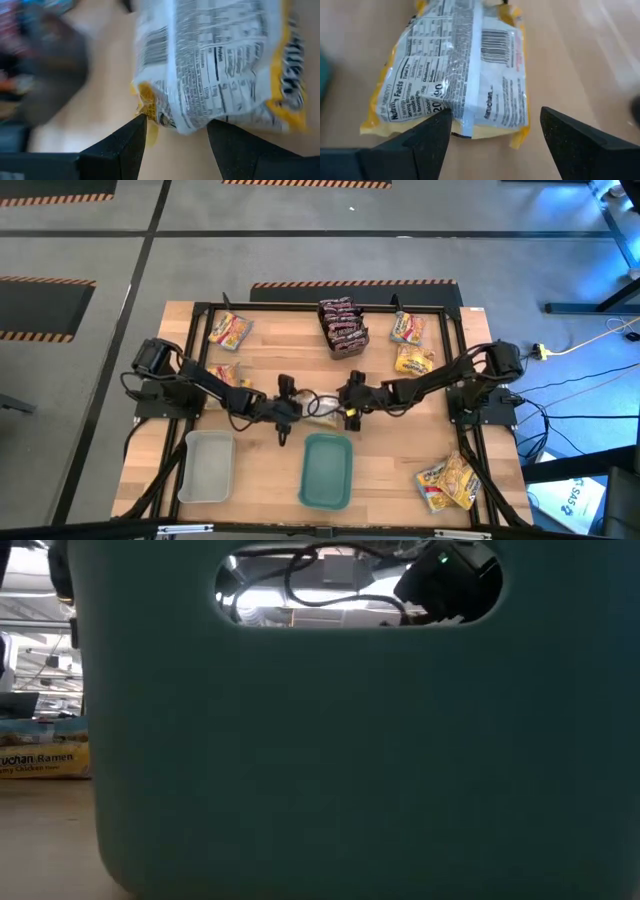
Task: Sort Maruchan noodles
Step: Put the yellow noodle pack into the green bin
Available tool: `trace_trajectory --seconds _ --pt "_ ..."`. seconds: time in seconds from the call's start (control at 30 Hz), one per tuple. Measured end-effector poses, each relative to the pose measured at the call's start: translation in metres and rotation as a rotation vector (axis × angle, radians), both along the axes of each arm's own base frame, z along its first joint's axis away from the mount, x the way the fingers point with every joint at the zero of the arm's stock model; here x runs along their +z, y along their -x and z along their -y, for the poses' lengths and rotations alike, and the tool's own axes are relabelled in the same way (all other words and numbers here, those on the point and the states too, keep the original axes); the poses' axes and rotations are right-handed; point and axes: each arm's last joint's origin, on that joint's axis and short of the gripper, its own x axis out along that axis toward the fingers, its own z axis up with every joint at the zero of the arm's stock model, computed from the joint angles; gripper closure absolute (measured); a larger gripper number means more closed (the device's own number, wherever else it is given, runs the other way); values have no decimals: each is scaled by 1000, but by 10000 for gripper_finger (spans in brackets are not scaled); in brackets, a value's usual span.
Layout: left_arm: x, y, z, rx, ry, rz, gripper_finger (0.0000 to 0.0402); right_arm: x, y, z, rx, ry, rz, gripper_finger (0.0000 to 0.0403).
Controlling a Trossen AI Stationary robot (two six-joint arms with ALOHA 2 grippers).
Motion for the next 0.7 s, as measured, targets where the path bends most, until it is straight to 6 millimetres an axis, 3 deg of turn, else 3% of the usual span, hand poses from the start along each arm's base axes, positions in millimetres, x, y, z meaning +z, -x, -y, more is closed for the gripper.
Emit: trace_trajectory --seconds 0.27,0.47,0.7 --pt "-1 1 -27 171 -41 -13 198 1 -1 29 -124 -30 8 111" --pt "15 12 -25 206 -86 -38 198 18 11 31 -100 1 -51 111" --pt "37 21 -5 54 361 23 198 27 19 26 50 -89 -94 111"
